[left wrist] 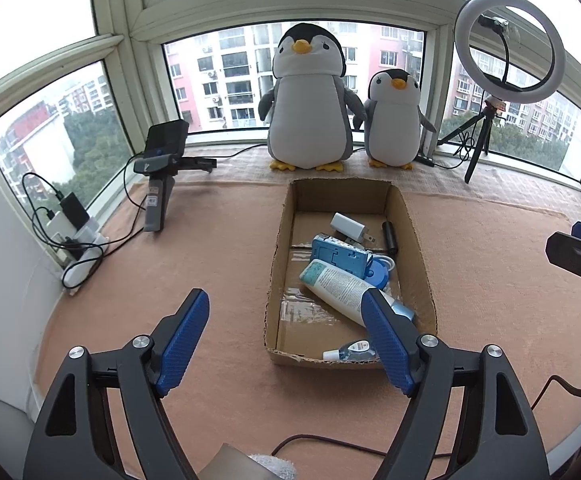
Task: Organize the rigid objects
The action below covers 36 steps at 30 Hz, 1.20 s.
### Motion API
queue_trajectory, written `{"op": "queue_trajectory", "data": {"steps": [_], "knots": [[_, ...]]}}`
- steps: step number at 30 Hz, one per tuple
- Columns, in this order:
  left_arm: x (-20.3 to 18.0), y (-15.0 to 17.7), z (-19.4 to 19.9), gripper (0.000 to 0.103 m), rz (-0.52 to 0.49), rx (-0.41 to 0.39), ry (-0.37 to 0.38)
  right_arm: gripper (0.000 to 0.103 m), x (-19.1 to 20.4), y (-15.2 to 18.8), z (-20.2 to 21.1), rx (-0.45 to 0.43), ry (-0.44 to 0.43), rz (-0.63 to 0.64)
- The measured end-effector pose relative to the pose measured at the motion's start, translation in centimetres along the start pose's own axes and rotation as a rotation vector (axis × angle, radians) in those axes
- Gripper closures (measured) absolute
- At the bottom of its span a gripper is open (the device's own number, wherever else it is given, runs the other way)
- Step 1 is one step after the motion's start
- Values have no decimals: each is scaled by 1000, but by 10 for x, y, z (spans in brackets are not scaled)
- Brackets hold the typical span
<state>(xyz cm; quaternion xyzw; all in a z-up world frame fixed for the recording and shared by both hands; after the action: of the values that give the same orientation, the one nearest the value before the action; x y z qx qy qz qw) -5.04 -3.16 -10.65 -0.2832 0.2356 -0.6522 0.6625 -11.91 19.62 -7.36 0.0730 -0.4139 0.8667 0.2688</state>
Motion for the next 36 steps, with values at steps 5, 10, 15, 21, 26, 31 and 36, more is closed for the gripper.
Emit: {"op": "queue_trajectory", "data": {"steps": [5, 10, 15, 21, 26, 31, 36], "knots": [[-5, 1, 4, 24, -9, -1, 3, 19, -10, 7, 8, -16, 16, -28], [-10, 3, 8, 24, -19, -3, 11, 18, -14, 11, 10, -17, 17, -40], [-12, 3, 8, 24, -23, 0, 13, 18, -16, 12, 9, -15, 16, -42], [-12, 3, 8, 24, -22, 1, 14, 18, -16, 12, 6, -11, 17, -39], [-12, 4, 8, 24, -23, 3, 15, 17, -18, 12, 4, -9, 19, -38], [-12, 3, 8, 24, -22, 3, 15, 17, -19, 13, 3, -5, 20, -40], [-12, 3, 8, 24, -22, 3, 15, 17, -20, 13, 2, -2, 18, -39]]}}
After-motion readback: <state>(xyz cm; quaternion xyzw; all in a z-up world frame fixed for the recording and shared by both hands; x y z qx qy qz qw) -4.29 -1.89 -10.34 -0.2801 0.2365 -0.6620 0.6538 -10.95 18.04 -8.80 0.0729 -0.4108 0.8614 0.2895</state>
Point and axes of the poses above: each gripper's, at about its wrist camera, not at the fingertips, and z roughly against the way its jaws point, x to its left, y to its underside, the point moved 8 cm from there along -z, roughly the way its jaws point, and after that the axes turned 1 degree about x, right-handed, at the moved point
